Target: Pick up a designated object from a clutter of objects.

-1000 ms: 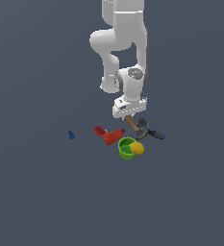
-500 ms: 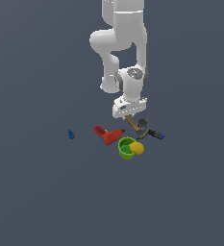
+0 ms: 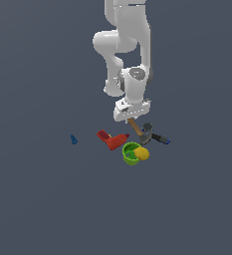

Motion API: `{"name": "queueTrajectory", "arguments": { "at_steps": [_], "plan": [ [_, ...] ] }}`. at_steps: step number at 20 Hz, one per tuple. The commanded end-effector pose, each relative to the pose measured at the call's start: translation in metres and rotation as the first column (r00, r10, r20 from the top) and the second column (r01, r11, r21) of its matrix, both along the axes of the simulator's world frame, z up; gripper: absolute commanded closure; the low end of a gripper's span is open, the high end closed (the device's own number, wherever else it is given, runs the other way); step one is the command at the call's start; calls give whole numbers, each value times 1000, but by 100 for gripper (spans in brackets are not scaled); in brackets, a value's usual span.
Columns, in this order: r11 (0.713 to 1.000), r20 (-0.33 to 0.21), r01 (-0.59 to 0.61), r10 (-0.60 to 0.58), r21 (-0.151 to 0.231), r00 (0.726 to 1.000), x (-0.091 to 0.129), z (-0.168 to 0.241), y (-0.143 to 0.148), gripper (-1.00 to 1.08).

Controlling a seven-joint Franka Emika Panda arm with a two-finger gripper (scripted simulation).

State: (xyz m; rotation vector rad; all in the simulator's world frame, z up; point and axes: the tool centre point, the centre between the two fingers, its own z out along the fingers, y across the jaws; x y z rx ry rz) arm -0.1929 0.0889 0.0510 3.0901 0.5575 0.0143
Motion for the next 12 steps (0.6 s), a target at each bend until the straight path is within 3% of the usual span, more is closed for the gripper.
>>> {"name": "queueTrajectory", "arguments": {
  "at_steps": [1,12],
  "plan": [
    [1000,2,0,0,0,1000,4,8,-6,108],
    [1000,0,-2,2,4,1000,21,51,-43,108]
  ]
}}
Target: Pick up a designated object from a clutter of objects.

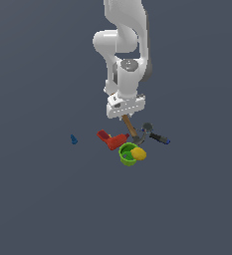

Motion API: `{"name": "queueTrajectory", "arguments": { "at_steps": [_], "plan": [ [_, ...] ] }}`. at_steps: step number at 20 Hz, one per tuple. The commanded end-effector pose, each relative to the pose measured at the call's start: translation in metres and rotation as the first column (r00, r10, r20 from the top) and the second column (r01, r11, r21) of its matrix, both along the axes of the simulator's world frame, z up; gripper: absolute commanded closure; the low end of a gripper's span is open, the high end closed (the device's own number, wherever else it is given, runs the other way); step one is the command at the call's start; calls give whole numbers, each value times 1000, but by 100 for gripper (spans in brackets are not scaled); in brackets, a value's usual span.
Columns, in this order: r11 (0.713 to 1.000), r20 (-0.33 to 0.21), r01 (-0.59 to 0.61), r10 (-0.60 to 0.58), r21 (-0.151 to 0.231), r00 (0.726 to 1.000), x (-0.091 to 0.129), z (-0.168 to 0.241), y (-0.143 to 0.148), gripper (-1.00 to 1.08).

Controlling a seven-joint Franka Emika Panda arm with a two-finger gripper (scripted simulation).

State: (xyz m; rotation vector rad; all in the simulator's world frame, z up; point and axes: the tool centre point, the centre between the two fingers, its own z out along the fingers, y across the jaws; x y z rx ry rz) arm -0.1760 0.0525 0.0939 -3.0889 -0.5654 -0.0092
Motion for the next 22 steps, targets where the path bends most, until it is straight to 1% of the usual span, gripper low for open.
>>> {"name": "queueTrajectory", "arguments": {
  "at_steps": [1,10,22],
  "plan": [
    [1000,3,3,-3,3,1000,6,13,-11,108],
    [1000,2,1,-1,5,1000,30,72,-61,108],
    [1000,-1,0,0,2,1000,69,167,-144,108]
  ]
}}
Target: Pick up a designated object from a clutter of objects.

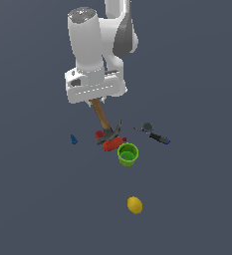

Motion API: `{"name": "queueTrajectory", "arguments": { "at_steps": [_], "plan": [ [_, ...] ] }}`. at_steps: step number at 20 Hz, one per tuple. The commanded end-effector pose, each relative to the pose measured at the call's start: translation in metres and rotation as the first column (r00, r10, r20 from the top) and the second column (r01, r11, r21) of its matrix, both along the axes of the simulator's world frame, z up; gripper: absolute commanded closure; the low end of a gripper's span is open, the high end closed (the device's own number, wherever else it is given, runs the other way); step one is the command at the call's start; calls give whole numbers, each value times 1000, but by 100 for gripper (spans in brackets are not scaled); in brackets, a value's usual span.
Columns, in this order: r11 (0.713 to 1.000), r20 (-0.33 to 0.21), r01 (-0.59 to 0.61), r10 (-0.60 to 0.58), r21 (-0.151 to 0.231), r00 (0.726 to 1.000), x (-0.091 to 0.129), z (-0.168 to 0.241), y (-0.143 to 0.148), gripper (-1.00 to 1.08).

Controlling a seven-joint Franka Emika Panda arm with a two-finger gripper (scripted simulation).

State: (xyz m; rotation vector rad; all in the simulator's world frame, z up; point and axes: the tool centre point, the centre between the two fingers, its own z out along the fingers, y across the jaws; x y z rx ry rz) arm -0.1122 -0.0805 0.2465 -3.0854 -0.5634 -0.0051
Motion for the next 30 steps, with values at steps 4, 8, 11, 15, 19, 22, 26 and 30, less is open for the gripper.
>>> {"name": "queueTrajectory", "arguments": {
  "at_steps": [4,8,11,15,19,22,26,30],
  "plan": [
    [1000,1,-1,1,-2,1000,19,45,-38,108],
    [1000,0,-2,2,-3,1000,33,72,-62,108],
    [1000,0,-2,2,-4,1000,42,91,-78,108],
    [1000,-1,-3,3,-5,1000,54,114,-99,108],
    [1000,-2,-4,4,-6,1000,64,134,-115,108],
    [1000,-2,-4,4,-6,1000,70,145,-125,108],
    [1000,-2,-5,5,-6,1000,77,156,-134,108],
    [1000,-2,-5,5,-6,1000,81,162,-139,108]
  ]
}}
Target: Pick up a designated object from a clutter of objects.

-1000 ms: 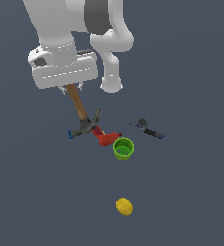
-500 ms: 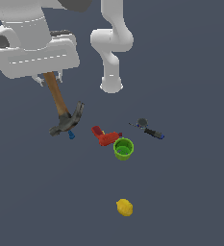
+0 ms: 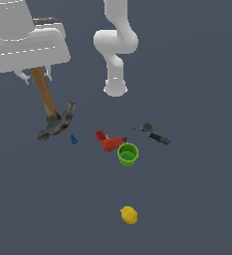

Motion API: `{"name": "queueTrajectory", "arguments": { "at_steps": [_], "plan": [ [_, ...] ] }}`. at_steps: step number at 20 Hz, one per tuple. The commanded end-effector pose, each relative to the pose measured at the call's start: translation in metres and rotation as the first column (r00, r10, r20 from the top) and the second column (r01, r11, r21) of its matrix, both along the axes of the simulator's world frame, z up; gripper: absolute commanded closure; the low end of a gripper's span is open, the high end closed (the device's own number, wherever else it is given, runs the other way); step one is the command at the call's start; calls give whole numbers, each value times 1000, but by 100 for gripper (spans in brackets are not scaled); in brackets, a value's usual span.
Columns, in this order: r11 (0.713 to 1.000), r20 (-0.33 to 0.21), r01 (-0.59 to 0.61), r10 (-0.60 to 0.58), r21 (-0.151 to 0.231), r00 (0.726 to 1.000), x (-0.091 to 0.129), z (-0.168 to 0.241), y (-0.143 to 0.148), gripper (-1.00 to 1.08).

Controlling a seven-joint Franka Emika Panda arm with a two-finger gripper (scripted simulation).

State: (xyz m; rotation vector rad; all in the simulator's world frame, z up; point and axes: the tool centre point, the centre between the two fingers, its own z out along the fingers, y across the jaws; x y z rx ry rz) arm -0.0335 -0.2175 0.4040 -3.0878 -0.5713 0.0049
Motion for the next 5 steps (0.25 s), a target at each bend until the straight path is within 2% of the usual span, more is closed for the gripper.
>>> {"name": "queueTrajectory", "arguments": {
  "at_steps": [1,5],
  "plan": [
    [1000,3,0,0,-1,1000,2,5,-3,108],
    [1000,3,0,0,-1,1000,4,7,-4,108]
  ]
}}
